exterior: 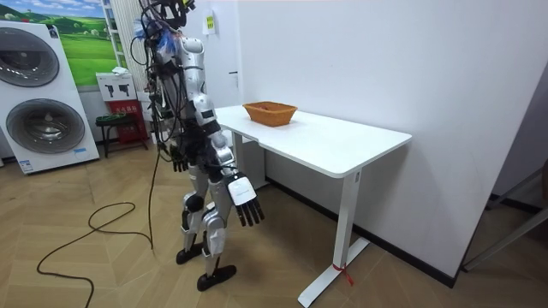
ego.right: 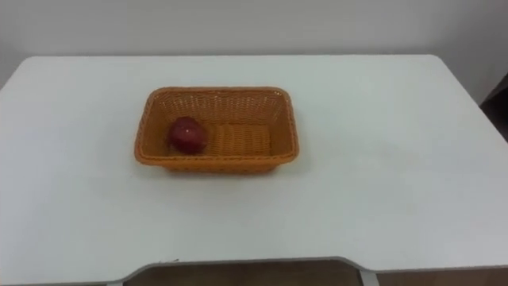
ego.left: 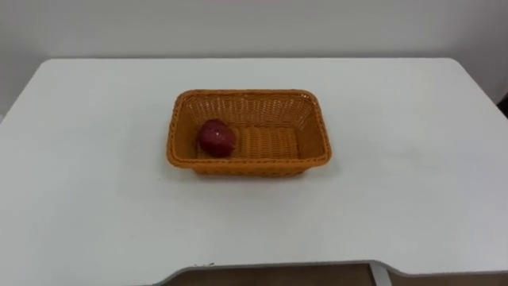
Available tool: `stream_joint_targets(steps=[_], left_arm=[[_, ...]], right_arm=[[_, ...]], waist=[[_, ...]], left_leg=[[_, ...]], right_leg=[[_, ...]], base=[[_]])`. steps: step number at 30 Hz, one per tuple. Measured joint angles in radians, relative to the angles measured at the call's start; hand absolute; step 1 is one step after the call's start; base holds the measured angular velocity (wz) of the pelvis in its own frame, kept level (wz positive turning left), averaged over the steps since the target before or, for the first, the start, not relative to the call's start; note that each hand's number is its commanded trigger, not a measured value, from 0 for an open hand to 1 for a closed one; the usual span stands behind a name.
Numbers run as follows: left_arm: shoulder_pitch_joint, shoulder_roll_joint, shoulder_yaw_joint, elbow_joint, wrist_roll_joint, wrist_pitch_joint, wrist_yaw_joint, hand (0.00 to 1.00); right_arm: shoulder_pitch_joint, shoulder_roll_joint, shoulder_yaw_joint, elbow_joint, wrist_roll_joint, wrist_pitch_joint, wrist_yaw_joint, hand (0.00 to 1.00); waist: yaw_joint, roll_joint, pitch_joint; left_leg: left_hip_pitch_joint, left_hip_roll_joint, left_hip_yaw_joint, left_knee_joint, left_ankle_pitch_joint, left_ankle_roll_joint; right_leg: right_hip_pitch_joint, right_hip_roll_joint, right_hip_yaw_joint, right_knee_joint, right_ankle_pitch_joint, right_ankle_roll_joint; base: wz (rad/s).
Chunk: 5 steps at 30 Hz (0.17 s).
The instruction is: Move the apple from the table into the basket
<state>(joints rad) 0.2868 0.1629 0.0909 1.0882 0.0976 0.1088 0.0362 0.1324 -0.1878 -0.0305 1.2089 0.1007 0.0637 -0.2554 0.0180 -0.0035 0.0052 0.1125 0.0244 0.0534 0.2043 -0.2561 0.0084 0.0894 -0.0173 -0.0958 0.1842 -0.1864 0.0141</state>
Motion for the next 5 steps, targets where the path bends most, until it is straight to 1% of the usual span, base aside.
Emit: stream_joint_targets(steps=[2,3,5], left_arm=[[-0.011,-0.008,-0.02,0.0,0.0,0.001,0.001,0.0],[-0.014,-0.012,-0.02,0.0,0.0,0.001,0.001,0.0],[-0.02,-0.021,-0.021,0.0,0.0,0.001,0.0,0.0]], right_arm=[[-0.024,0.007,0.05,-0.01,-0.027,-0.007,0.043,0.0],[-0.029,0.01,0.057,-0.01,-0.03,-0.008,0.054,0.0],[-0.046,0.026,0.089,-0.011,-0.033,-0.011,0.101,0.0]], waist=[[0.015,0.007,0.0028],[0.016,0.009,0.0042],[0.017,0.009,0.0044]], left_leg=[[-0.008,0.0,0.0,0.001,0.0,0.0],[-0.01,0.0,-0.002,0.002,0.0,0.0],[-0.016,-0.001,-0.009,0.005,0.0,0.0]], right_leg=[[-0.001,-0.001,-0.004,-0.001,0.0,0.0],[-0.001,-0.002,-0.007,-0.001,0.0,0.0],[-0.002,-0.004,-0.018,-0.001,-0.001,0.0]], base=[[0.05],[0.11],[0.11]])
